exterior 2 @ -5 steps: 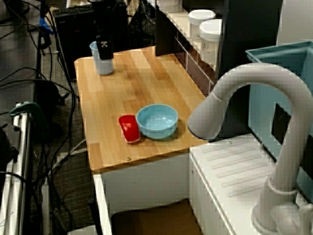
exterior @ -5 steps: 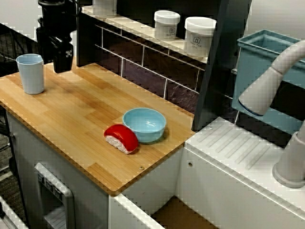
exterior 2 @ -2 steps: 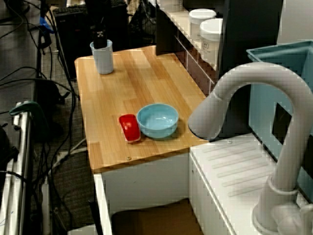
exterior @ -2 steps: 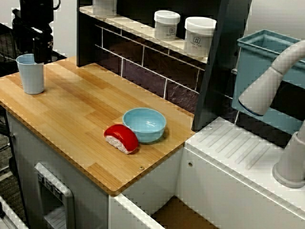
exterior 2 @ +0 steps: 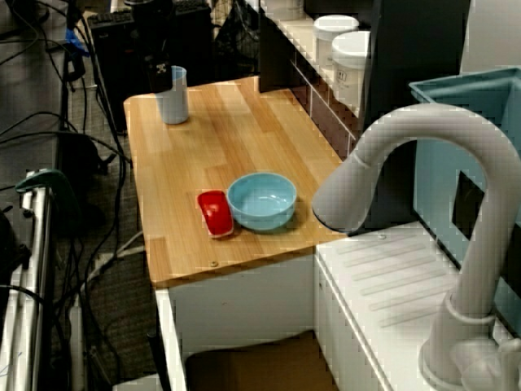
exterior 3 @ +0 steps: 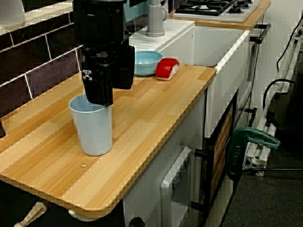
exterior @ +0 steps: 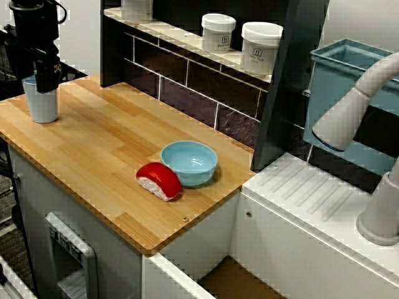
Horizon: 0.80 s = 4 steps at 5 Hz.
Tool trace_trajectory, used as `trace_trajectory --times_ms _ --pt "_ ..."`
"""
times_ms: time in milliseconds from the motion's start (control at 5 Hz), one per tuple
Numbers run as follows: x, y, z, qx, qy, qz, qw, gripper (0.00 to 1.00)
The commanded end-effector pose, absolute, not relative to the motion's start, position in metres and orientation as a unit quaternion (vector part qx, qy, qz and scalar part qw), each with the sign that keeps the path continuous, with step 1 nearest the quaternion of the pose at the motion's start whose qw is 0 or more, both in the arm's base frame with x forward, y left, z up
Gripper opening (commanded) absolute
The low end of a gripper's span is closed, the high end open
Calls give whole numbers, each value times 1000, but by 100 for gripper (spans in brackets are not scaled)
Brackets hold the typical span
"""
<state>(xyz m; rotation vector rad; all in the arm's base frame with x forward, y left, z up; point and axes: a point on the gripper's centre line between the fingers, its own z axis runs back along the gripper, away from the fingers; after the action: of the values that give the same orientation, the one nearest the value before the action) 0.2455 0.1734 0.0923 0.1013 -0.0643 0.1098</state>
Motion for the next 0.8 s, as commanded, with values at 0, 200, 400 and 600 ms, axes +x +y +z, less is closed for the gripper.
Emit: trace_trajectory --times_ms 0,200,400,600 --pt "251 174 101 41 -35 62 997 100" --pt "255 173 104 36 -34 58 997 100" --pt "256 170 103 41 -32 54 997 100" --pt "258 166 108 41 -34 47 998 100"
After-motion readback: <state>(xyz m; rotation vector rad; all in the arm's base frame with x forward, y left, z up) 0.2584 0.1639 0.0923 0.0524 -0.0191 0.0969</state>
